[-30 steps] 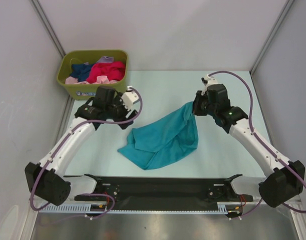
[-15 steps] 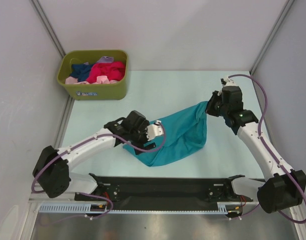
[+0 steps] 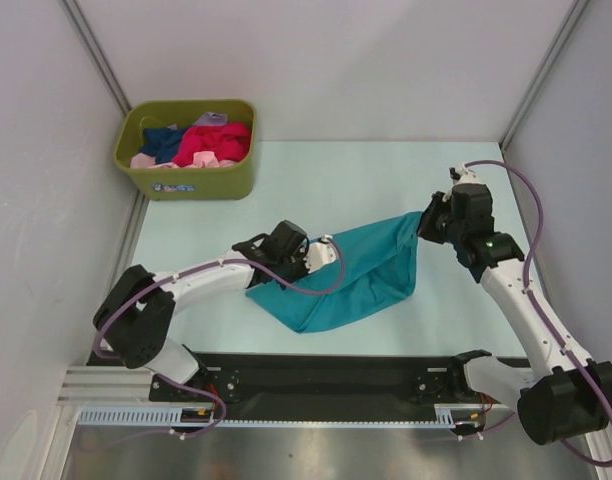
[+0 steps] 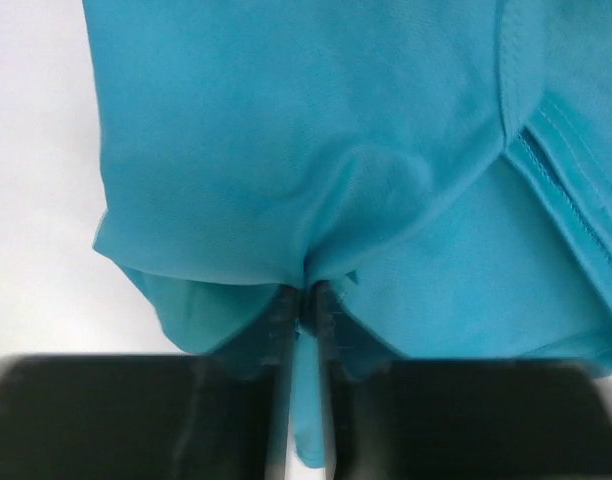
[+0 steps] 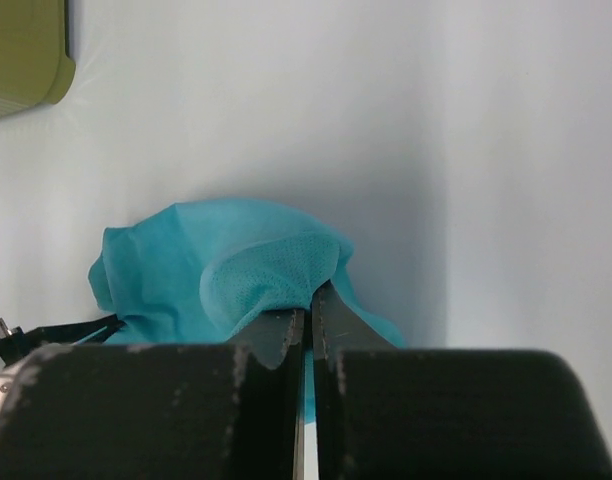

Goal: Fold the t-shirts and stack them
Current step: Flatten the tshirt out

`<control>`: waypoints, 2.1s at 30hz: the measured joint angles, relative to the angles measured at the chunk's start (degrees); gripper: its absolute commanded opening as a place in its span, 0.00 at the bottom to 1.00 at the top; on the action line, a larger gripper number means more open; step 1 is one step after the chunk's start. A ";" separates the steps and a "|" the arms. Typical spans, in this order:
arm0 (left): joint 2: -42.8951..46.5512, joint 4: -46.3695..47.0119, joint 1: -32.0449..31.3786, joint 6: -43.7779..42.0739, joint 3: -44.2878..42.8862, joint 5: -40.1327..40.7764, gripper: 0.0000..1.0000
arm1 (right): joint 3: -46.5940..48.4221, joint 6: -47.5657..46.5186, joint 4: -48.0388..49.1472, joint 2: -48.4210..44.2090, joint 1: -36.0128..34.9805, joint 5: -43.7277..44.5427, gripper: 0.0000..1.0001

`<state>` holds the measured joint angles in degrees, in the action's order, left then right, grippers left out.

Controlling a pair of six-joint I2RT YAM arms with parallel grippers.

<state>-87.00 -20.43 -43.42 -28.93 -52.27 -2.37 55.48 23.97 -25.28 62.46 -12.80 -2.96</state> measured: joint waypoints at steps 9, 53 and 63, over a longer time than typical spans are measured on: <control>2.19 -5.40 0.39 0.94 -9.44 2.27 0.00 | 4.85 -0.96 -4.83 -1.81 1.14 -0.07 0.00; -0.66 -9.86 9.07 -10.95 -60.78 20.55 0.00 | -5.84 20.79 3.30 -16.98 -12.04 -9.05 0.00; -31.01 -4.35 6.93 -5.22 -61.40 14.43 0.74 | -26.34 28.55 -1.29 -11.69 -1.33 1.81 0.51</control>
<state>-118.02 -24.77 -36.49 -34.15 -113.67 12.05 29.15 52.51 -26.57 50.76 -14.13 -1.15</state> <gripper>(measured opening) 0.389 0.338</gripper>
